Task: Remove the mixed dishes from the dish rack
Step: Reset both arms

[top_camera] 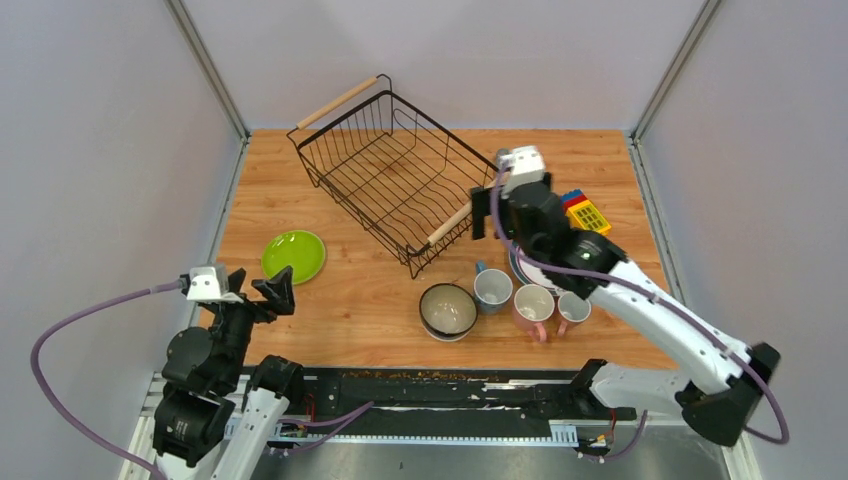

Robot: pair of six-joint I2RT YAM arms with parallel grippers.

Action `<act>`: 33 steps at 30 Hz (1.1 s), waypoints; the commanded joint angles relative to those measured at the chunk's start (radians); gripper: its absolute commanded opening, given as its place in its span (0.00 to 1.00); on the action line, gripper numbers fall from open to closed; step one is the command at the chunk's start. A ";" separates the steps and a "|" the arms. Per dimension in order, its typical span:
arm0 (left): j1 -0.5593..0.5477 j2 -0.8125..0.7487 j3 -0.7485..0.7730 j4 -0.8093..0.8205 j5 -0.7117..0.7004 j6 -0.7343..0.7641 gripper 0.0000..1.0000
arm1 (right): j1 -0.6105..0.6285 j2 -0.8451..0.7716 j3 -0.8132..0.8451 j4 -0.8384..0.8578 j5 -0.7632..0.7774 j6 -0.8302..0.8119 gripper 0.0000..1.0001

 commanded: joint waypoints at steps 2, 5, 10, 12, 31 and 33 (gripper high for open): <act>0.004 -0.040 0.055 -0.015 -0.022 -0.015 1.00 | -0.185 -0.270 -0.131 0.057 0.151 0.136 1.00; 0.004 -0.055 0.074 -0.027 -0.041 -0.012 1.00 | -0.237 -0.443 -0.217 0.061 0.268 0.121 1.00; 0.004 -0.061 0.118 -0.062 -0.082 -0.009 1.00 | -0.245 -0.704 -0.324 0.064 0.412 0.101 1.00; 0.004 -0.065 0.132 -0.071 -0.096 -0.014 1.00 | -0.244 -0.806 -0.367 0.064 0.447 0.091 1.00; 0.004 -0.066 0.217 -0.188 -0.237 -0.030 1.00 | -0.243 -1.192 -0.515 -0.183 0.523 0.326 1.00; 0.004 -0.066 0.217 -0.191 -0.244 -0.030 1.00 | -0.243 -1.192 -0.509 -0.216 0.525 0.365 1.00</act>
